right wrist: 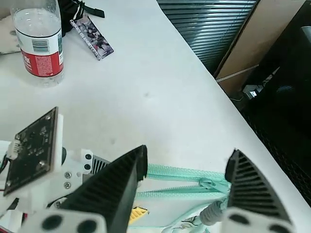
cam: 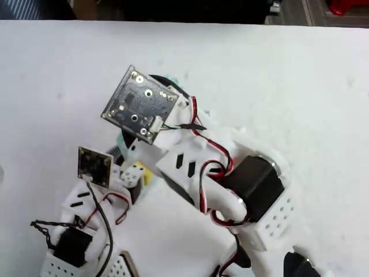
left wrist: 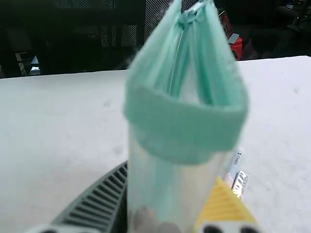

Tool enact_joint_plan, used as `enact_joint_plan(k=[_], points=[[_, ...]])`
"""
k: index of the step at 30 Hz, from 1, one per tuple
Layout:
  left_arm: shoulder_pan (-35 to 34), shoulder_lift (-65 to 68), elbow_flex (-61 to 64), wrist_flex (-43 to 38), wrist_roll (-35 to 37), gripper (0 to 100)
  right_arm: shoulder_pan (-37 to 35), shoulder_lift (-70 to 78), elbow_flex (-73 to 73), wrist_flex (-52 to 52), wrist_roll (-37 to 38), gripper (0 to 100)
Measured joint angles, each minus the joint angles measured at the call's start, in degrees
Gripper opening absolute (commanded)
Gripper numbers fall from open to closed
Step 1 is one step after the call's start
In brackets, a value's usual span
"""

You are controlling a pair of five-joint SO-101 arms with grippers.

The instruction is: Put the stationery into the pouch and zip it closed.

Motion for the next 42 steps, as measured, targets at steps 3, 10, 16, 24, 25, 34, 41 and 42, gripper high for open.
enact_joint_plan(k=[3, 10, 16, 24, 25, 34, 41, 42], points=[[0.0, -0.3, -0.8, 2.0, 0.0, 15, 3.3, 0.0, 0.0, 0.0, 0.0, 24.8], [-0.9, -0.2, -2.3, 4.6, 0.0, 15, 21.5, 5.5, 1.5, -1.3, 0.0, 24.7], [-6.6, -0.3, -2.4, 4.6, 0.2, 10, 29.4, 20.6, 5.2, -1.6, 9.0, 24.7], [-15.2, -0.3, -2.3, 2.6, 0.4, 4, 29.2, 39.6, 7.3, -7.3, 18.4, 24.7], [-15.1, -0.3, -2.3, 2.6, 0.4, 4, 29.2, 41.1, 7.3, -8.6, 18.5, 24.7], [-15.4, -0.3, -2.3, 2.6, 0.4, 4, 25.8, 50.5, 7.3, -14.2, 25.1, 24.7], [-15.1, -0.3, -2.3, 2.6, 0.4, 4, 24.7, 56.2, 6.9, -15.6, 30.3, 24.7], [-14.9, -0.3, -2.3, 2.6, 0.3, 4, 24.8, 57.1, 6.4, -15.6, 30.4, 24.7]])
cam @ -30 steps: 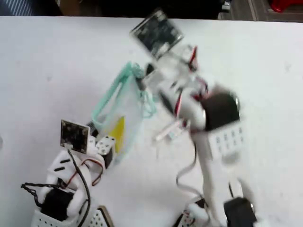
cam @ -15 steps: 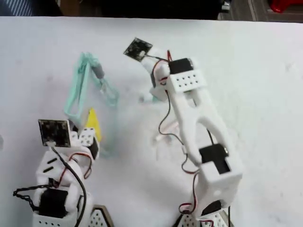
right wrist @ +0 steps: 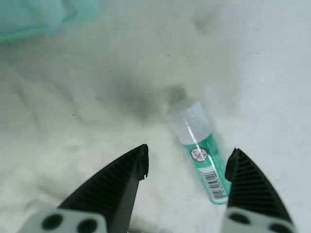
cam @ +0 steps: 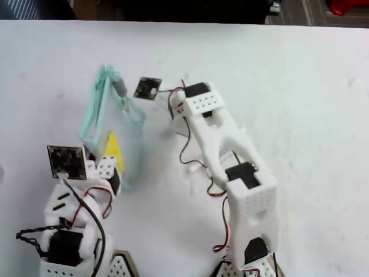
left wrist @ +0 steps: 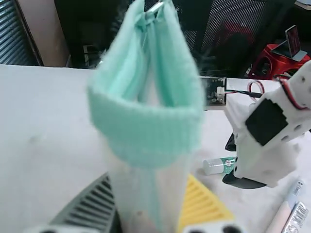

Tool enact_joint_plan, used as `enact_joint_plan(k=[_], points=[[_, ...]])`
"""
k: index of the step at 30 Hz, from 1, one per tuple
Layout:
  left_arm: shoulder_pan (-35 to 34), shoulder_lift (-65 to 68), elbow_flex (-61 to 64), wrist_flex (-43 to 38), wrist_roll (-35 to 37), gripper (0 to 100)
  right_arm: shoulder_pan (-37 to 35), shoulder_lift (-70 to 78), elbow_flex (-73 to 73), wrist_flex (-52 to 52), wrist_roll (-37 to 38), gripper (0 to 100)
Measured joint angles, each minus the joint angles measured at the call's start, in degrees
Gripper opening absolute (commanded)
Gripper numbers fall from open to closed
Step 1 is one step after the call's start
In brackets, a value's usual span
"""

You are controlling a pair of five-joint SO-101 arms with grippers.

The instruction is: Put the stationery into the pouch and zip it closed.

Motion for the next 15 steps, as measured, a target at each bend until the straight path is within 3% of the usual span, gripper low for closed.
enact_joint_plan(k=[8, 13, 15], points=[[0.5, 0.0, 0.0, 0.0, -0.1, 4, 0.4, 10.5, -10.5, 2.8, 0.4, 23.8], [0.5, 0.0, 0.0, 0.0, -0.1, 4, 0.4, 16.6, -19.2, 6.2, 0.4, 0.2], [0.5, 0.0, 0.0, 0.0, -0.1, 4, 1.3, 18.3, -22.9, 7.4, 0.4, 4.4]])
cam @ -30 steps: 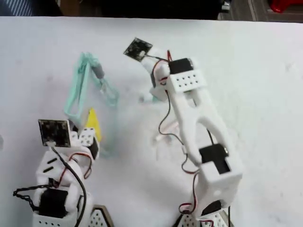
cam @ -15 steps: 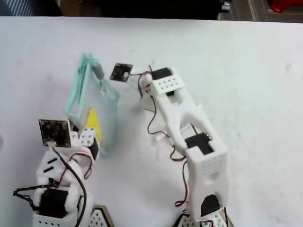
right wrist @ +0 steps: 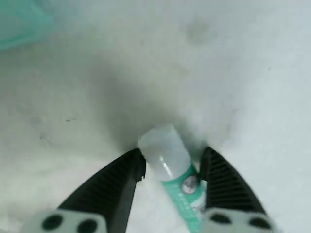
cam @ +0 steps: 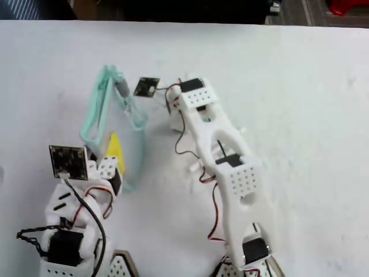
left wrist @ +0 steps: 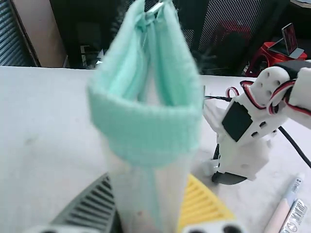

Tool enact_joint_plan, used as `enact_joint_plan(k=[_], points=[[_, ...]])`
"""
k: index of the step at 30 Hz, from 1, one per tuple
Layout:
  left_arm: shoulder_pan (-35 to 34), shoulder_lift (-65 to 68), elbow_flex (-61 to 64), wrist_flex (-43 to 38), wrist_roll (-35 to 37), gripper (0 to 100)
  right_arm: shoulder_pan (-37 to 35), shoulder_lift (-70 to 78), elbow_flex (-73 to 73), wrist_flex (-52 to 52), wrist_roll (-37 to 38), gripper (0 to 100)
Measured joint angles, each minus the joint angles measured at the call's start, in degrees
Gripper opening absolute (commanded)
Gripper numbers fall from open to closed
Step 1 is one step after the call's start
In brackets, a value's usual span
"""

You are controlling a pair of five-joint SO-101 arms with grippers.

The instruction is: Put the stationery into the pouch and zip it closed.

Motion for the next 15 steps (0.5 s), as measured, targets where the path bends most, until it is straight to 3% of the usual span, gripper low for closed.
enact_joint_plan(k=[10, 15], points=[[0.4, 0.0, 0.0, -1.6, 0.0, 4, 8.0, 2.5, -18.0, 14.8, 0.0, 1.6], [6.5, 0.0, 0.0, -1.7, -0.1, 4, 10.4, 2.5, -33.4, 23.5, -0.7, 1.6]])
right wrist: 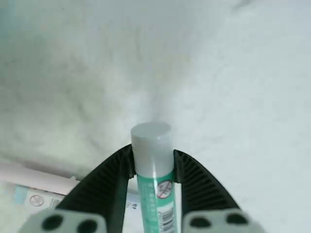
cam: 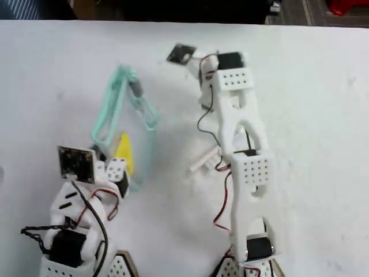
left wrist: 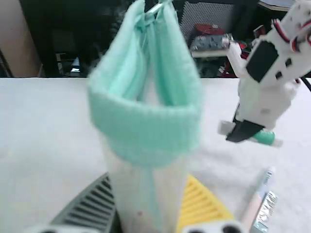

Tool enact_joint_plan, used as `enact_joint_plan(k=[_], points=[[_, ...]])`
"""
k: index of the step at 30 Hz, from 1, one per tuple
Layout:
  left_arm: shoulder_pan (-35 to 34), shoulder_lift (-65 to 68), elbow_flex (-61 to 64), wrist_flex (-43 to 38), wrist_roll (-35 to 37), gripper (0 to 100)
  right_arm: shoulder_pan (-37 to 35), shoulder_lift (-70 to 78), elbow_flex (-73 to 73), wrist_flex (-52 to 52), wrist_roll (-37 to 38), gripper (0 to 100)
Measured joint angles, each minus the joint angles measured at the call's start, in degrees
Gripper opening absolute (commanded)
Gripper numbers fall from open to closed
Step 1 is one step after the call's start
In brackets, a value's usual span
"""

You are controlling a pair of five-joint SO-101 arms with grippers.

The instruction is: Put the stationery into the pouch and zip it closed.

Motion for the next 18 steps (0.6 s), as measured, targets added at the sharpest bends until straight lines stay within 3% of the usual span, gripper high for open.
enact_joint_plan(k=[7, 13, 18], points=[[5.6, 0.0, 0.0, -2.0, -2.1, 4, 4.3, -3.8, -12.0, 0.4, -16.5, 1.6], [13.5, 0.0, 0.0, -4.6, -2.1, 4, 4.6, -15.5, -12.7, 0.6, -24.4, 1.6], [14.8, 0.0, 0.3, -5.2, -2.5, 4, 4.4, -29.2, -6.2, 0.6, -30.4, 1.6]])
